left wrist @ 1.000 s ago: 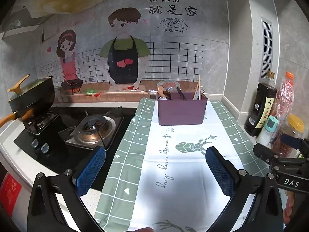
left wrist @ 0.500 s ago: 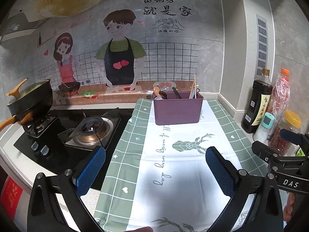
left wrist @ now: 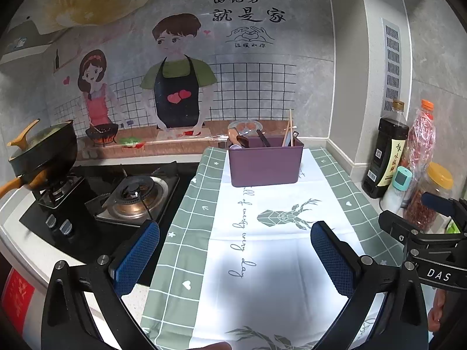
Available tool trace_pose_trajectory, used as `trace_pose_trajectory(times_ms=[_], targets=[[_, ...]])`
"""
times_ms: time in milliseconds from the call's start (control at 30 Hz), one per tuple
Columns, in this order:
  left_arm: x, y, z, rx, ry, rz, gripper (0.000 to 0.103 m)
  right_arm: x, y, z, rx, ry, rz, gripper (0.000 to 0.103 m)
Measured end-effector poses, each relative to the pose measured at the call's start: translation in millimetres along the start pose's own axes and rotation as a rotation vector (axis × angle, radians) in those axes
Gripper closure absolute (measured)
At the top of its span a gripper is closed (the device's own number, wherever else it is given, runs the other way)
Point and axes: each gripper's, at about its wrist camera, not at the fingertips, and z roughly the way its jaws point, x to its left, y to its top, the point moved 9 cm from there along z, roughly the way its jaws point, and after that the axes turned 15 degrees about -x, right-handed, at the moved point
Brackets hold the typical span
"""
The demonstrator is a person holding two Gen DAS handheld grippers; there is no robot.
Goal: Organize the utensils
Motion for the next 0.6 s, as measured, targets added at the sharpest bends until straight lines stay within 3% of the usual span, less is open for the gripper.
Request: trace_pose_trajectory(times_ms=[600], targets=[[-2.2,-0.9,-2.8,0.002,-0.004,-0.004,0.0,-6.8,2.1,-4.2,-0.009,-0.002,0.012,0.006]])
